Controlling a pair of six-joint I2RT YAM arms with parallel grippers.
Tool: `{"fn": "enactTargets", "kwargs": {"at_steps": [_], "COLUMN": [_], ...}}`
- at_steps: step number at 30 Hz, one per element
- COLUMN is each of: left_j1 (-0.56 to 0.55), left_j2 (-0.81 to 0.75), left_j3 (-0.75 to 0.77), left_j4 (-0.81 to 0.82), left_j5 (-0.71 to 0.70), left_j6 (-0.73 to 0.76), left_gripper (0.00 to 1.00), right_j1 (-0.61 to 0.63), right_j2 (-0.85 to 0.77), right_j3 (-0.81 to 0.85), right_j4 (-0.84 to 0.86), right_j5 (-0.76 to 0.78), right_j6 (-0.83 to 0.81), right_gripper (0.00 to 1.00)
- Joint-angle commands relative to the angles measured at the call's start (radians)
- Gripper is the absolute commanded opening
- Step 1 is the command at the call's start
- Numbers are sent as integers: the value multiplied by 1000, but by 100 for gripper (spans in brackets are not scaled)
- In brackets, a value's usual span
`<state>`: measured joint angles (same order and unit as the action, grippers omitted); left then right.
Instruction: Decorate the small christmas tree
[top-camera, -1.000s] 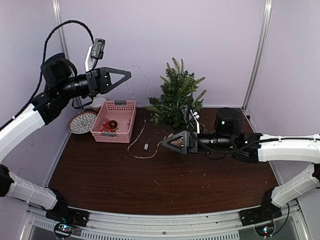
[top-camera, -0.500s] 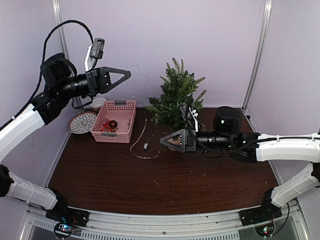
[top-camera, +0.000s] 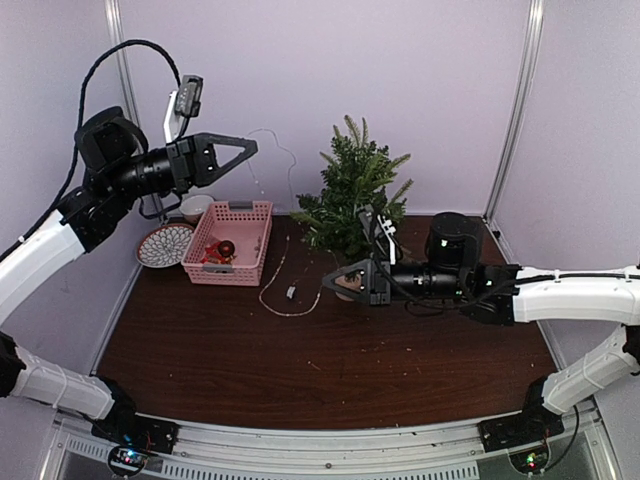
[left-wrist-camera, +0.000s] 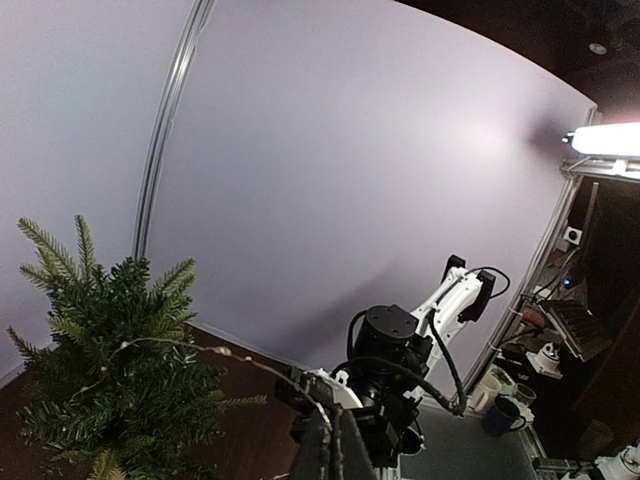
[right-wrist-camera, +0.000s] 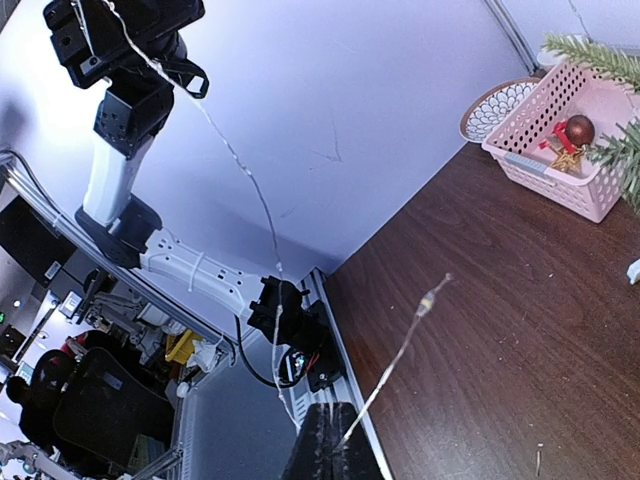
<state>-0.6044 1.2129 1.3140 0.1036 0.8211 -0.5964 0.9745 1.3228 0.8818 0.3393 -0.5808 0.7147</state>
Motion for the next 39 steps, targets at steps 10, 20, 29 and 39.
{"fn": "enactTargets", "kwargs": {"at_steps": [10, 20, 29, 39], "left_j1": [-8, -8, -6, -6], "left_j2": [-233, -282, -268, -318], "left_j3": [-243, -287, -142, -48], "left_j4": [-296, -412, -609, -628], "left_j5": [-563, -518, -375, -315], "left_j6": [103, 259, 504, 772], "left_gripper": [0, 16, 79, 81], "right_j1": [7, 5, 0, -7], "right_j2": [-137, -159, -117, -105], "right_j3": [200, 423, 586, 673], "right_j4": [-313, -578, -633, -659], "right_j5": [65, 208, 243, 194], "right_j6": [-343, -589, -689, -727], "right_gripper": [0, 0, 0, 0]}}
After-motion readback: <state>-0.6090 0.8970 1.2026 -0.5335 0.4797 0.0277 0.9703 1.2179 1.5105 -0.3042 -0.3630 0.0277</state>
